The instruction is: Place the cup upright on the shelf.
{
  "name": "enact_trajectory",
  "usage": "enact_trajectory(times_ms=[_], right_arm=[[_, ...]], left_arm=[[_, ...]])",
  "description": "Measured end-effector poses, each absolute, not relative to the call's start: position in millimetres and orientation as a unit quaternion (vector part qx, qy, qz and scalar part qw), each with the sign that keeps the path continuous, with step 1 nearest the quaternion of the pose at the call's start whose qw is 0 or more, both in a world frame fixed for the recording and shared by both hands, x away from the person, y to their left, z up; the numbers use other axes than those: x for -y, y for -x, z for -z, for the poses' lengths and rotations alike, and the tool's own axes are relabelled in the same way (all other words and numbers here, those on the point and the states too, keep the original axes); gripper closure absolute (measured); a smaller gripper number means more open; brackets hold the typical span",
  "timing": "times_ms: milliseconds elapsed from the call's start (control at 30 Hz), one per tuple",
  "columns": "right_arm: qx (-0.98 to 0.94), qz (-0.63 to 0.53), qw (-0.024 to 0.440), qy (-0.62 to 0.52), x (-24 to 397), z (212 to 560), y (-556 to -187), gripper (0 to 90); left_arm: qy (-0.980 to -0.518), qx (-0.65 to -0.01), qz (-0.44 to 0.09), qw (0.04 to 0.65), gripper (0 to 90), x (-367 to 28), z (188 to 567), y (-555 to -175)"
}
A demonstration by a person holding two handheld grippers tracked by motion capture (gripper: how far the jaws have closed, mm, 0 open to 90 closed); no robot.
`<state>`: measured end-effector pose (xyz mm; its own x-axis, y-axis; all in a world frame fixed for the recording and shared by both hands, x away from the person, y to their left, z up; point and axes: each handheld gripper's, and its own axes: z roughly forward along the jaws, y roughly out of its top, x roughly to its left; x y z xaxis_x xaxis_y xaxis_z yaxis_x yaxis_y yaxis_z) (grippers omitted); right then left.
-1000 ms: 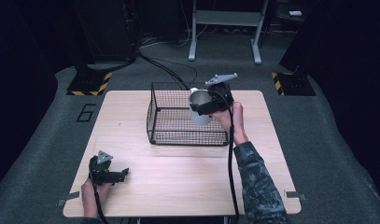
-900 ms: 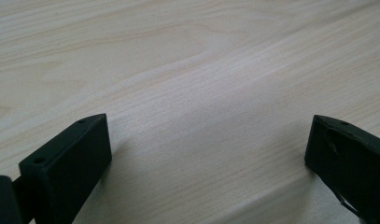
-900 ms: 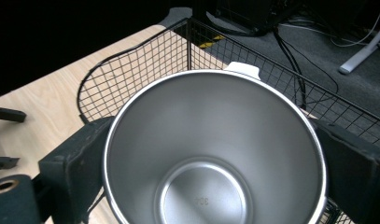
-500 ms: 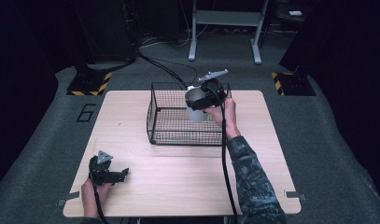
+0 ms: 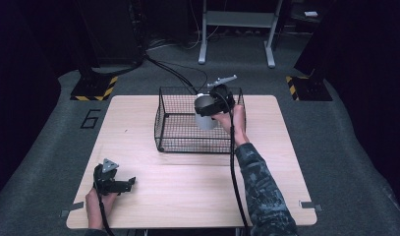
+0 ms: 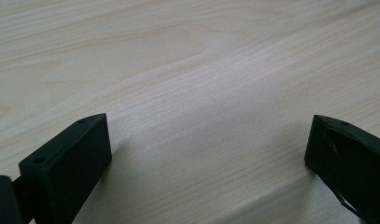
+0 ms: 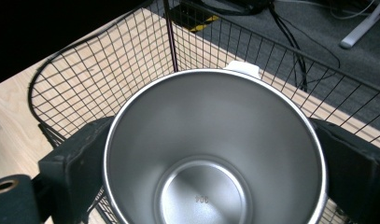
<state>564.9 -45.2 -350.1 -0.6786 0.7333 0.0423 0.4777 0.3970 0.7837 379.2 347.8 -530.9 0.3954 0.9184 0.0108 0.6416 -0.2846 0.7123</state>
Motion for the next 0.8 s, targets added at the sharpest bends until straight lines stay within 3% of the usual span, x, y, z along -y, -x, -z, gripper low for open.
enact_trajectory(times_ms=[800], right_arm=[[-0.827, -0.373, 0.117, -0.404, 37, 405, -580, 5.8]], left_arm=[[-0.771, -0.506, -0.218, 0.320, 0.5, -348, 531, -379]])
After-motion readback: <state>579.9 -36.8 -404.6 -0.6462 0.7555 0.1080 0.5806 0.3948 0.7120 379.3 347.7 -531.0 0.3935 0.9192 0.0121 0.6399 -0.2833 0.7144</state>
